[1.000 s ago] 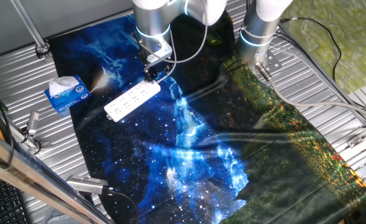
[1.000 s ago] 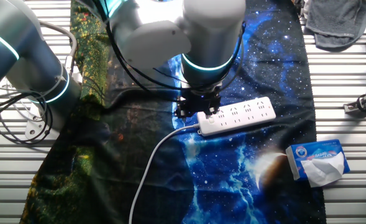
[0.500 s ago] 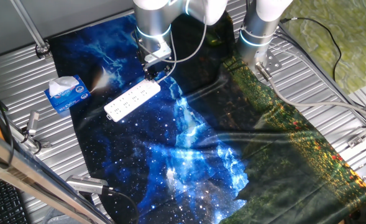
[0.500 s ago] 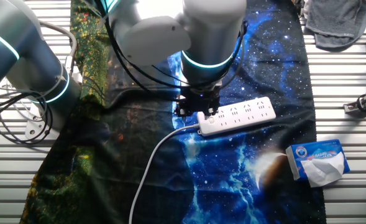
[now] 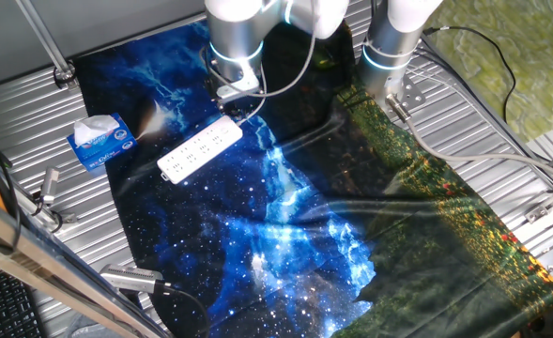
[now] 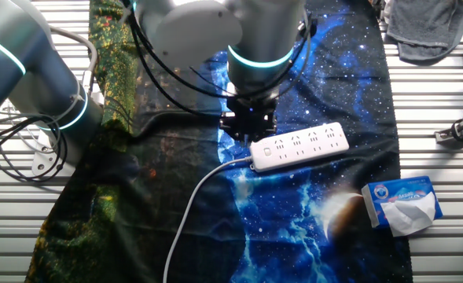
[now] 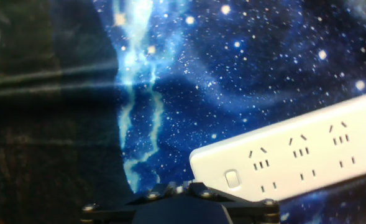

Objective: Turn on the power strip by pressing the button

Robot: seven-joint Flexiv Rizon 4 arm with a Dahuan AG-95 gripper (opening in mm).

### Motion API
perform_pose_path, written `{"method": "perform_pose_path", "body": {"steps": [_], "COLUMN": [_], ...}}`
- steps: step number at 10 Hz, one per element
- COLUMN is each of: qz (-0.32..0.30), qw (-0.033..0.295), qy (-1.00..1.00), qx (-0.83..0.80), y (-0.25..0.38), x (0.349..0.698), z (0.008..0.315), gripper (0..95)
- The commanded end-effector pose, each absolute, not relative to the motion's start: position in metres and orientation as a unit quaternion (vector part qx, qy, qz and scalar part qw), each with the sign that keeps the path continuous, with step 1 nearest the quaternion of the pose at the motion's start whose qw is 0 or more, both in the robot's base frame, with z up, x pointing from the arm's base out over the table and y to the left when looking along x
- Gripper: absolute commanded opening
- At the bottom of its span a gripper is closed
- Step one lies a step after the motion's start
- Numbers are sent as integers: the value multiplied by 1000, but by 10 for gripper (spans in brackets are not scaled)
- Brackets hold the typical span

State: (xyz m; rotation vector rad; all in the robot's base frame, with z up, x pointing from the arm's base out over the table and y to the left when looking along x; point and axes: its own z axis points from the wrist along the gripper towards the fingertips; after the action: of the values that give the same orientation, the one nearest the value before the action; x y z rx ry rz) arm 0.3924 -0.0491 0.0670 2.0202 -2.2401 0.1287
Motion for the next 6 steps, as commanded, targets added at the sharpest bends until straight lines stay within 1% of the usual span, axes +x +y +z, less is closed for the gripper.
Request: {"method": "perform_pose_path", "body": {"steps": [1, 6], "qz": [38, 34], "qw": [54, 45], "qy": [-774, -785], "qx": [630, 617], "y": [-48, -48], "x": [394, 392], "z": [69, 71], "gripper": [0, 0]}}
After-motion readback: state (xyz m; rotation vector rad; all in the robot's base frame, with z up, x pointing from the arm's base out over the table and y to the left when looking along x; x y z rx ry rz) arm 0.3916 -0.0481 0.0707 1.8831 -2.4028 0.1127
